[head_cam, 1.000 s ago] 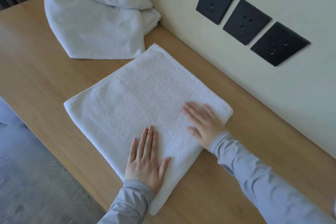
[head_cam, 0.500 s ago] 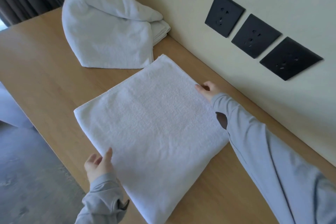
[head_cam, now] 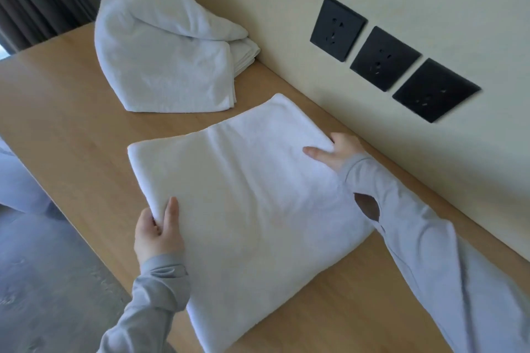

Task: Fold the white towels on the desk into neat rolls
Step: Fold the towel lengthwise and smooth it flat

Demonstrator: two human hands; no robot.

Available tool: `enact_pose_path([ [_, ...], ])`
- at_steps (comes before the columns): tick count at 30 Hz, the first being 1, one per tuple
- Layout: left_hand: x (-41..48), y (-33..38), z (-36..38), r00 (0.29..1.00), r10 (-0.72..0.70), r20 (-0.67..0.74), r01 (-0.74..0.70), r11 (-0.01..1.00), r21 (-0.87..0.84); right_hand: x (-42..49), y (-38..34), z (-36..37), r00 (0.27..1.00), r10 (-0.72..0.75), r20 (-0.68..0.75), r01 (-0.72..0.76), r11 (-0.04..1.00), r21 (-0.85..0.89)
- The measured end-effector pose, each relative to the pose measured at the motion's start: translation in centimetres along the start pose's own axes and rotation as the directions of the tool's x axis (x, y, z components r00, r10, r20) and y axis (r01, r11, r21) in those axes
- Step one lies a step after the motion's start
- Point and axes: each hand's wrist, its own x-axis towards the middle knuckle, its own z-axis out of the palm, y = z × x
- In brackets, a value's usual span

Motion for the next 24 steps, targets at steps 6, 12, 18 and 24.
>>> enact_pose_path([
  [6, 2.5, 5.0, 0.6, 0.907, 0.261, 0.330, -0.323, 0.934, 0.150, -12.9, 5.6, -1.2, 0.932, 0.288, -0.219, -0.196, 0.911, 0.364],
  [12, 4.5, 7.6, 8.1, 0.701, 0.194, 0.687, -0.507, 0.812, 0.288, -20.7, 10.9, 4.0, 0.737, 0.650, -0.185, -0.345, 0.598, 0.723],
  [18, 4.4, 4.9, 12.2, 0.722, 0.252, 0.644, -0.659, 0.533, 0.530, -21.4, 10.3, 7.0, 0.525, 0.663, -0.533, -0.457, 0.748, 0.481],
  [24, -2.2, 1.4, 12.1, 0.156, 0.378, 0.912, -0.986, 0.011, 0.164, -15.9, 3.8, 10.7, 0.851, 0.082, -0.519, -0.210, 0.958, -0.193],
])
